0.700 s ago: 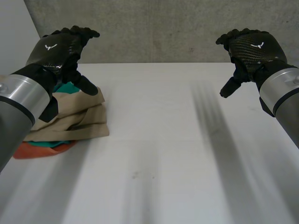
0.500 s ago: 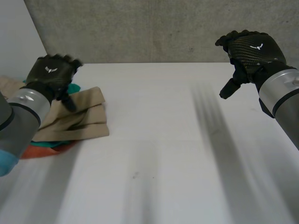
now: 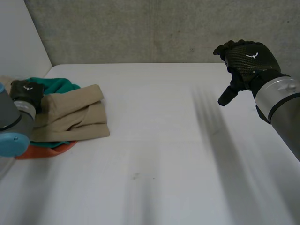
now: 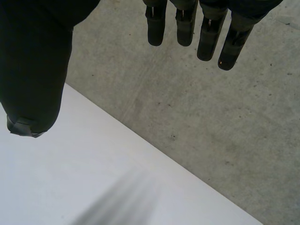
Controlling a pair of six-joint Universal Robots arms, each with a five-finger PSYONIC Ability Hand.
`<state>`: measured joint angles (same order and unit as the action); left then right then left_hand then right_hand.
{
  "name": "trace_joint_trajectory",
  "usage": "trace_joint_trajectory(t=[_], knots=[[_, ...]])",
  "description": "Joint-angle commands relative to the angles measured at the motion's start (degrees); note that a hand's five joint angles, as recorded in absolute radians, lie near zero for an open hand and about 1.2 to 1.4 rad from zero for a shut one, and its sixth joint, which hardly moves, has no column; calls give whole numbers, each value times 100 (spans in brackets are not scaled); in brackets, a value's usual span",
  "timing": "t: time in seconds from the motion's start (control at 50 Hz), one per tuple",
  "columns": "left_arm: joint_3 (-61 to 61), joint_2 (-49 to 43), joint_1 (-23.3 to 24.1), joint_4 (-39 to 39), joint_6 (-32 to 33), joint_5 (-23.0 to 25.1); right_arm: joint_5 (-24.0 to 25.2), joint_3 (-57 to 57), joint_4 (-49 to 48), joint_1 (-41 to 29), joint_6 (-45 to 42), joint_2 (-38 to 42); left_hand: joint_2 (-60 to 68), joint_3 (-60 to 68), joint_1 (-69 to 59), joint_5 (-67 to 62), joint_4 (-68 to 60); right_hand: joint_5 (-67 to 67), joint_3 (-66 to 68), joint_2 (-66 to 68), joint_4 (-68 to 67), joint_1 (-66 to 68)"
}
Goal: Fold the laundry.
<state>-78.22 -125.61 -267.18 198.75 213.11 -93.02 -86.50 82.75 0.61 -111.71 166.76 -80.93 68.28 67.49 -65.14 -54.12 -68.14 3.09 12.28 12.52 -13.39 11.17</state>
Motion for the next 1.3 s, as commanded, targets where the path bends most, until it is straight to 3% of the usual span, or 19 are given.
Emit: trace_joint_trajectory(t=[0.02, 0.08, 0.14, 0.16, 0.26, 0.3, 0.32, 0.36, 0.4, 0.52, 0.7, 0.76, 0.84, 0.92, 1.08, 1.26, 1.3], knots=[[105, 1168, 1296, 198, -347, -146, -16, -83, 9, 8, -56, -37, 1172, 1251, -1486, -1588, -1186, -309, -228, -252, 339, -117], [122, 1407, 1860, 270, -594, -164, -16, -127, 10, 17, -56, -63, 1172, 1251, -1486, -1588, -1186, -309, -228, -252, 339, -117], [210, 1478, 2774, 278, -998, -173, -16, -145, 10, 52, -56, -133, 1172, 1251, -1486, -1588, -1186, -309, -228, -252, 339, -117], [263, 1417, 3255, 261, -1156, -164, -16, -145, 10, 70, -65, -159, 1172, 1251, -1486, -1588, -1186, -309, -228, -252, 339, -117], [421, 768, 4480, 269, -1271, -155, -16, -154, 10, 96, -65, -283, 1172, 1251, -1486, -1588, -1186, -309, -228, -252, 339, -117], [500, 478, 4753, 270, -1280, -173, -16, -145, 18, 96, -65, -318, -897, -818, 584, 482, 884, -309, -228, -252, 339, -117], [518, 302, 4850, 270, -1280, -181, -7, -145, 18, 105, -65, -327, -3159, -3080, 2846, 2744, 3146, -309, -228, -252, 339, -117], [501, 169, 4877, 243, -1272, -182, 2, -145, 18, 140, -65, -327, -5124, -5045, 4810, 4708, 5110, -309, -228, -252, 339, -117], [457, 151, 4886, 208, -1271, -190, 2, -145, 18, 184, -65, -327, -5721, -5642, 5408, 5306, 5708, -309, -228, -252, 339, -117], [334, 221, 4824, 6, -1272, -278, 81, -163, 18, 421, -91, -318, -5756, -5677, 5442, 5340, 5743, -309, -228, -252, 339, -117], [-544, 1406, 3973, -232, -1359, -419, 90, -303, 27, 422, -521, -20, -5806, -5727, 5493, 5391, 5793, -309, -228, -252, 339, -117], [-738, 1671, 3832, -223, -1368, -427, 90, -382, 45, 413, -917, 244, -5806, -5727, 5493, 5391, 5793, -309, -228, -252, 339, -117], [-993, 1873, 3306, -223, -1473, -462, 99, -461, 62, 395, -1593, 464, -5806, -5727, 5493, 5391, 5793, -309, -228, -252, 339, -117], [-1029, 1830, 2901, -302, -1631, -471, 195, -505, 62, 290, -2357, 736, -5723, -5643, 5409, 5307, 5709, -309, -228, -252, 339, -117], [-792, 1216, 2601, -801, -1746, -498, 740, -1050, 36, -35, -3589, 1615, -5655, -5576, 5341, 5240, 5642, -309, -228, -252, 339, -117], [-203, 424, 2495, -1453, -2036, -428, 679, -1735, 1, -35, -4433, 2827, -5588, -5509, 5274, 5172, 5575, -309, -228, -252, 339, -117], [-106, 336, 2495, -1479, -2124, -419, 653, -1946, 10, -35, -4635, 3135, -5588, -5508, 5274, 5172, 5574, 553, 634, 610, -523, 746]])
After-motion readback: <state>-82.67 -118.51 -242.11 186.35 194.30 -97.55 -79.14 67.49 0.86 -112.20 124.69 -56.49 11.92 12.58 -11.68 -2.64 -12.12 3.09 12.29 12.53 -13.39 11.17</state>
